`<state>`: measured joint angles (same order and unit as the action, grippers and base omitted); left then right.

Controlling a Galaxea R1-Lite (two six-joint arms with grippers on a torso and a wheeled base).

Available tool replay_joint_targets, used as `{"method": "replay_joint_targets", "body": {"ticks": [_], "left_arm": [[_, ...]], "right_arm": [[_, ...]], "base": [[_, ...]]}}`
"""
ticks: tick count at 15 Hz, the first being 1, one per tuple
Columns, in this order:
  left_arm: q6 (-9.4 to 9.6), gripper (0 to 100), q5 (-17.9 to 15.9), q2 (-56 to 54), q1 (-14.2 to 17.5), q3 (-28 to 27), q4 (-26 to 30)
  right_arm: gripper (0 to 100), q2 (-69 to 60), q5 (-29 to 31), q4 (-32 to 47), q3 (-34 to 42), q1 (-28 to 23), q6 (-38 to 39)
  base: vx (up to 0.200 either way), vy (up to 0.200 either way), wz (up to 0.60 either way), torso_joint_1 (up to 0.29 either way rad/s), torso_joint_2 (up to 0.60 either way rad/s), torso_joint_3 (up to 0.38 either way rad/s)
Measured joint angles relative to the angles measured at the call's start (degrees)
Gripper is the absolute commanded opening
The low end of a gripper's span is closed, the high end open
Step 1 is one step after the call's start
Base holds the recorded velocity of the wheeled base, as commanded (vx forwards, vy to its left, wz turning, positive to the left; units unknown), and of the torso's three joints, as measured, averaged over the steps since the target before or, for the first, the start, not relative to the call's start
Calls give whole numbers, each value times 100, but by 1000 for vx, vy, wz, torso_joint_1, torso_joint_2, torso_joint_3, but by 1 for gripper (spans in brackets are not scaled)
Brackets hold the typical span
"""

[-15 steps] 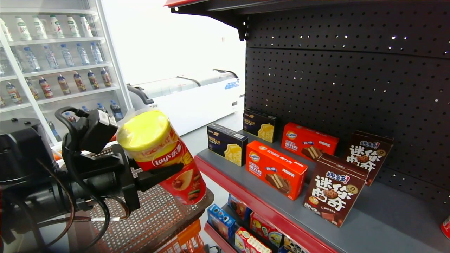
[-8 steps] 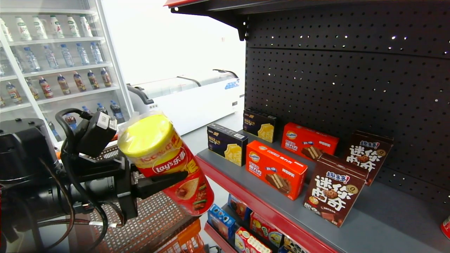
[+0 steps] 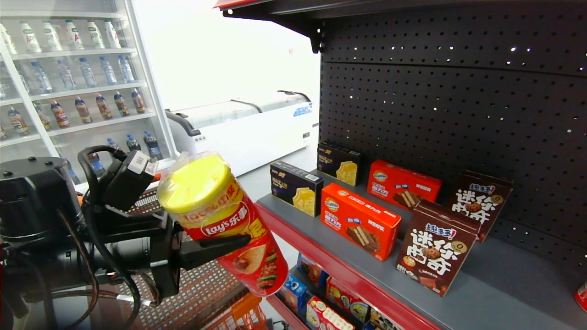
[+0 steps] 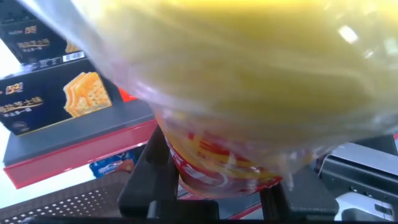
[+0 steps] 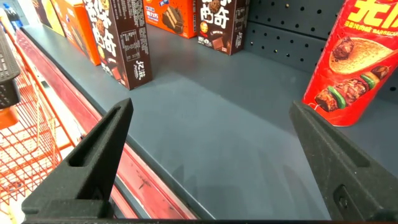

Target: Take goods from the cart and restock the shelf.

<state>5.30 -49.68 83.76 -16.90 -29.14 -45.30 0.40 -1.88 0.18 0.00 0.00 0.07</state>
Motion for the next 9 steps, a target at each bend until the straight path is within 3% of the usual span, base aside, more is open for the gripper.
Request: {"method": "replay_joint_targets", "body": {"ticks": [9], "left_arm": [[-2,0,-24,-9,-127,11,1]], "right_arm": [[100,0,-1,-2,0,0,-5]], "base": [[0,0,0,0,0,0]]}}
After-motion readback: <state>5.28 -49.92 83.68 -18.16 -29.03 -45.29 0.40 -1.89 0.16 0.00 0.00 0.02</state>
